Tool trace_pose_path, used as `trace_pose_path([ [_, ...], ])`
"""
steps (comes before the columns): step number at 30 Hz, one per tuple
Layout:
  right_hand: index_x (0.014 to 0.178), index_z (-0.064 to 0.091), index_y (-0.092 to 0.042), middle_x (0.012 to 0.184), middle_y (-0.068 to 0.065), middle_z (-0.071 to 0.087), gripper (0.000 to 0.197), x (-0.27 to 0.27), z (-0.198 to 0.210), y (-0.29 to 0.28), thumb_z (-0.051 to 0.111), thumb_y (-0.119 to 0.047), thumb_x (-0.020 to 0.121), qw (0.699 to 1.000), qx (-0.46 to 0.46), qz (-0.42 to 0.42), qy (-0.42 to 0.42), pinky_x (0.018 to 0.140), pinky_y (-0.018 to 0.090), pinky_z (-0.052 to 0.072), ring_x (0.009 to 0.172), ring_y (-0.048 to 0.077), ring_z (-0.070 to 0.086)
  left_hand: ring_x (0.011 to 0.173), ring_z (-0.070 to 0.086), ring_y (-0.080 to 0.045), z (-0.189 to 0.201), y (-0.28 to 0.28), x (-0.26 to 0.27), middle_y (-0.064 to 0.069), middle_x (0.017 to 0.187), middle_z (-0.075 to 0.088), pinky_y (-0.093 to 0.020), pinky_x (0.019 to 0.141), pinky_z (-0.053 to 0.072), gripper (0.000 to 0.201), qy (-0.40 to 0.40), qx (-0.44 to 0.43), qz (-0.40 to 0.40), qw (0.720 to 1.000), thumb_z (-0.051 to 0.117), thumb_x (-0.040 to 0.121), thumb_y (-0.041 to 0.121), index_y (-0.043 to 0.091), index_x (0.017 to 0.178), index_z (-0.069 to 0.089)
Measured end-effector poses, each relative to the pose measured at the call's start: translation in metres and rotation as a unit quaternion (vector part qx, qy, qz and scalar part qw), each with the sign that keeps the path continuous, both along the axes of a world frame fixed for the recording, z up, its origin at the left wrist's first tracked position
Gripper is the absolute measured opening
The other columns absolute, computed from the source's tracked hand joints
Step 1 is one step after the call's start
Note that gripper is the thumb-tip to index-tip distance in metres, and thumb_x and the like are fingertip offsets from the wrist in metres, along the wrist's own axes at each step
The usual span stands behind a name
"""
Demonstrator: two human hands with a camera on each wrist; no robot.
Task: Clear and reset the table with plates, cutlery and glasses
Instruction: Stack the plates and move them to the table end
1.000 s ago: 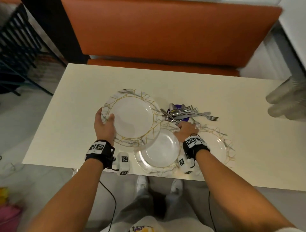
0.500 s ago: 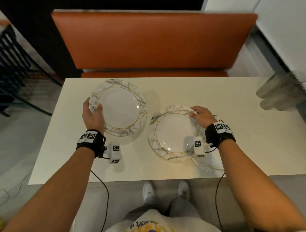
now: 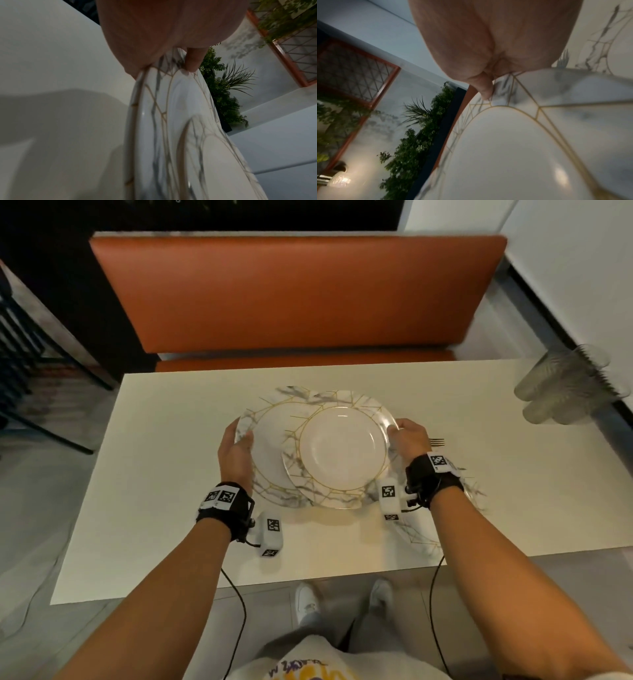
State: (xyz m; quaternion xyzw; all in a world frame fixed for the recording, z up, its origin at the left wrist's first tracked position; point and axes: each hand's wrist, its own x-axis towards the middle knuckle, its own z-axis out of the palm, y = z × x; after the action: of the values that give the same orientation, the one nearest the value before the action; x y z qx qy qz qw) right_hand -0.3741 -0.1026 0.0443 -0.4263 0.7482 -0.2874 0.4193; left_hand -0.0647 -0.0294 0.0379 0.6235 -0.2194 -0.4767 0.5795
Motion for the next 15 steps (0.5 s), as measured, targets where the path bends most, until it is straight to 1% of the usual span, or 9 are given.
trace_pose_path([
  [2,0.116,0.066,-0.011,0.109,0.008,0.069,0.025,0.008,-0.005,0.005,0.051,-0.022,0.099,1.000,-0.003,0.017,0.019,0.082,0.033,0.054,0.101,0.028,0.065,0.124,0.065,-0.025,-0.001,-0.005,-0.009,-0.003,0.134,0.068,-0.049,0.109,0.051,0.042,0.017,0.017,-0.011,1.000,0.052,0.099,0.013,0.027,0.137,0.063],
  [3,0.117,0.063,-0.011,0.111,0.010,0.068,0.025,0.012,-0.007,0.008,0.050,-0.024,0.100,0.999,-0.007,0.025,0.025,0.086,0.035,0.053,0.103,0.029,0.065,0.127,0.063,-0.026,-0.001,-0.006,-0.013,-0.004,0.138,0.066,-0.049,0.110,0.049,0.044,0.022,0.024,-0.019,0.999,0.052,0.097,0.016,0.027,0.139,0.061],
  [6,0.126,0.054,-0.013,0.115,0.011,0.064,0.028,0.020,-0.012,0.015,0.046,-0.025,0.103,0.998,-0.016,0.038,0.049,0.080,0.031,0.047,0.096,0.026,0.060,0.140,0.049,-0.024,-0.007,-0.012,-0.028,-0.004,0.151,0.054,-0.049,0.118,0.038,0.043,0.045,0.042,-0.036,0.997,0.050,0.096,0.023,0.029,0.138,0.059],
  [8,0.132,0.053,-0.015,0.120,0.014,0.064,0.030,0.021,-0.014,0.018,0.045,-0.025,0.105,0.997,-0.020,0.031,0.069,0.076,0.028,0.042,0.092,0.025,0.058,0.141,0.043,-0.021,-0.009,-0.016,-0.037,0.000,0.151,0.049,-0.047,0.117,0.033,0.033,0.053,0.062,-0.041,0.996,0.050,0.101,0.029,0.032,0.133,0.056],
  [10,0.136,0.053,-0.015,0.124,0.016,0.065,0.033,0.020,-0.014,0.022,0.044,-0.024,0.105,0.995,-0.022,0.020,0.093,0.076,0.025,0.039,0.100,0.030,0.061,0.139,0.038,-0.016,-0.013,-0.019,-0.046,0.008,0.147,0.045,-0.046,0.117,0.027,0.044,0.075,0.083,-0.052,0.992,0.054,0.096,0.044,0.028,0.137,0.051],
  [11,0.138,0.054,-0.015,0.127,0.016,0.064,0.035,0.018,-0.016,0.024,0.044,-0.024,0.106,0.994,-0.023,0.014,0.103,0.078,0.025,0.039,0.107,0.032,0.062,0.136,0.039,-0.015,-0.012,-0.019,-0.051,0.009,0.143,0.045,-0.045,0.116,0.028,0.045,0.067,0.088,-0.058,0.992,0.055,0.096,0.045,0.026,0.137,0.050],
  [12,0.140,0.054,-0.015,0.131,0.016,0.063,0.036,0.015,-0.018,0.025,0.045,-0.023,0.106,0.994,-0.028,0.007,0.107,0.081,0.025,0.039,0.113,0.033,0.062,0.129,0.045,-0.017,-0.012,-0.019,-0.055,0.006,0.137,0.051,-0.045,0.113,0.034,0.037,0.048,0.087,-0.064,0.993,0.058,0.096,0.040,0.025,0.129,0.051],
  [14,0.141,0.056,-0.014,0.135,0.016,0.062,0.038,0.009,-0.016,0.029,0.048,-0.023,0.105,0.993,-0.044,-0.011,0.106,0.089,0.026,0.043,0.119,0.032,0.060,0.108,0.062,-0.024,-0.014,-0.020,-0.063,-0.009,0.124,0.065,-0.050,0.097,0.052,0.026,0.012,0.077,-0.075,0.994,0.065,0.092,0.024,0.027,0.116,0.054],
  [15,0.140,0.057,-0.014,0.136,0.015,0.061,0.037,0.005,-0.015,0.032,0.049,-0.023,0.105,0.994,-0.050,-0.023,0.100,0.093,0.027,0.044,0.120,0.031,0.060,0.099,0.065,-0.025,-0.012,-0.019,-0.069,-0.013,0.122,0.068,-0.048,0.088,0.056,0.029,0.002,0.067,-0.086,0.994,0.066,0.090,0.018,0.029,0.115,0.056],
])
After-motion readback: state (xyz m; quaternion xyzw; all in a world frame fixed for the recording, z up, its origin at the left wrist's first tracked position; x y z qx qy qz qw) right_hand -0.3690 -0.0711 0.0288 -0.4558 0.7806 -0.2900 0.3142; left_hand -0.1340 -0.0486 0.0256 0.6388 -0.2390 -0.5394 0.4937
